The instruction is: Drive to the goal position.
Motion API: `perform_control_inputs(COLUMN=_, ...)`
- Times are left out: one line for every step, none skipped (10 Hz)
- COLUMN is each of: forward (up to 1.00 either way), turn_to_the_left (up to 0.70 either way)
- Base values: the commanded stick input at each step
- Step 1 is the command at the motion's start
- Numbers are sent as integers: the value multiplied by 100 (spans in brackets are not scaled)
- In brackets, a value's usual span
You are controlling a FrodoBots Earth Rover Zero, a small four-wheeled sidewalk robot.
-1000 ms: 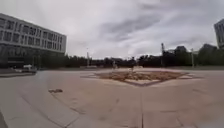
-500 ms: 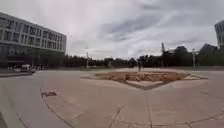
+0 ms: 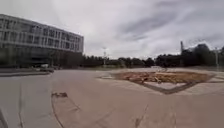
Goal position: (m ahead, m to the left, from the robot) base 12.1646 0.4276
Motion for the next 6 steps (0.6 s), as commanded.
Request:
perform_control_inputs(forward=70, turn_to_the_left=2)
perform_control_inputs(forward=70, turn_to_the_left=2)
perform_control_inputs(forward=70, turn_to_the_left=2)
perform_control_inputs(forward=70, turn_to_the_left=3)
perform_control_inputs(forward=70, turn_to_the_left=3)
perform_control_inputs(forward=70, turn_to_the_left=2)
